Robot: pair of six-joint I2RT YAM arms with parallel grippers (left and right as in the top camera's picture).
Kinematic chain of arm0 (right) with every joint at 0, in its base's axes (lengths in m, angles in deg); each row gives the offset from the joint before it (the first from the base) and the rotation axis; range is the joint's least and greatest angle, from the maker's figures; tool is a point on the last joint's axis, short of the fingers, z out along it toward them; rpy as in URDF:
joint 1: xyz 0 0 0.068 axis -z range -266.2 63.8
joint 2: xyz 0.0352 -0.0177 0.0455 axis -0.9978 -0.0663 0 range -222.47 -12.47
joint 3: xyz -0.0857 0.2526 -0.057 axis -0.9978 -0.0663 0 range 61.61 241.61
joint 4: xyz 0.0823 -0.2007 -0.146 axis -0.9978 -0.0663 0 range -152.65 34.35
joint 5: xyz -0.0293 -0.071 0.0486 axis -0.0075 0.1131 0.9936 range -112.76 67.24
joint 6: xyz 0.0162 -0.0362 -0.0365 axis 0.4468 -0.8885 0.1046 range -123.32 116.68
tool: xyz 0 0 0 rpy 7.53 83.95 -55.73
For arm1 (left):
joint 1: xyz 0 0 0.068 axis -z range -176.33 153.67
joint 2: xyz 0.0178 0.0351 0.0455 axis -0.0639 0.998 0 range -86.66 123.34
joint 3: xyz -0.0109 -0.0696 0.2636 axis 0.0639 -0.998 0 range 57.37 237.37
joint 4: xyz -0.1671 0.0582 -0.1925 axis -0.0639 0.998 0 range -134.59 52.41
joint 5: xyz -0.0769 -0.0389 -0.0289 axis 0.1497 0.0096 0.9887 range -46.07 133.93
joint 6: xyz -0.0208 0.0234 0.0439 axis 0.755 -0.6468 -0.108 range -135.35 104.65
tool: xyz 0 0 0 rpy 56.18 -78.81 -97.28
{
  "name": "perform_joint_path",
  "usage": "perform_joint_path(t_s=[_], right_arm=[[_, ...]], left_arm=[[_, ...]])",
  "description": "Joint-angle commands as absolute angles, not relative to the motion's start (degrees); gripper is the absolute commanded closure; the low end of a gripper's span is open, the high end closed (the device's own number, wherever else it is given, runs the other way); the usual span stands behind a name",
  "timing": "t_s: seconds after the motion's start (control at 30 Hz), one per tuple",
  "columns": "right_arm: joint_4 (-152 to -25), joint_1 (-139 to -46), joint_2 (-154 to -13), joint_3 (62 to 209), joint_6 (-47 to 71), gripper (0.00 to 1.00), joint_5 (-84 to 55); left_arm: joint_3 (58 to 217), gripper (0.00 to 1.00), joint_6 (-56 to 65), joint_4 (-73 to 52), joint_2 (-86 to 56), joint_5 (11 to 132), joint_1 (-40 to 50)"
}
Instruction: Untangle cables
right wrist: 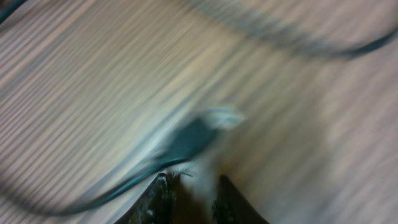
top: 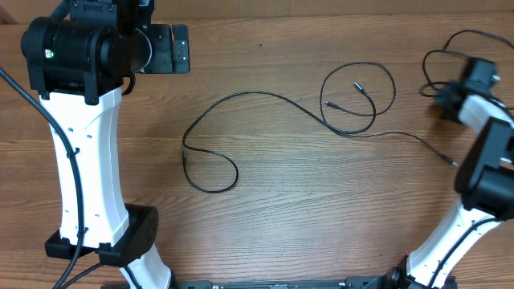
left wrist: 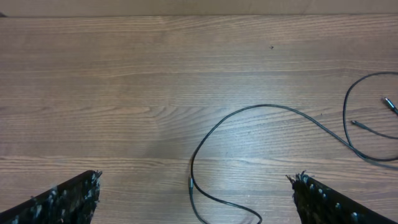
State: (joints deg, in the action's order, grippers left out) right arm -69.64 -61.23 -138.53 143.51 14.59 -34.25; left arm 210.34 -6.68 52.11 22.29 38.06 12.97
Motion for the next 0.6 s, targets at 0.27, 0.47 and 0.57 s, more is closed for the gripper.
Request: perform_joint_path(t_s=[0.27, 0.47, 0.57], right_arm=[[-63.3, -43.1, -145.2, 142.4, 11.6, 0.63, -22.8], [-68.3, -46.5, -144.8, 144.9, 11.6, 0.0, -21.5], [-73.4, -49.2, -143.4, 148.2, 11.3, 0.0, -21.6]], left_arm=[[210.1, 0.01, -4.3, 52.2, 22.7, 38.2, 13.1], [210.1, 0.01, -4.3, 52.2, 22.7, 38.2, 13.1], [210.1, 0.0, -4.4, 52.2, 22.7, 38.2, 13.1]])
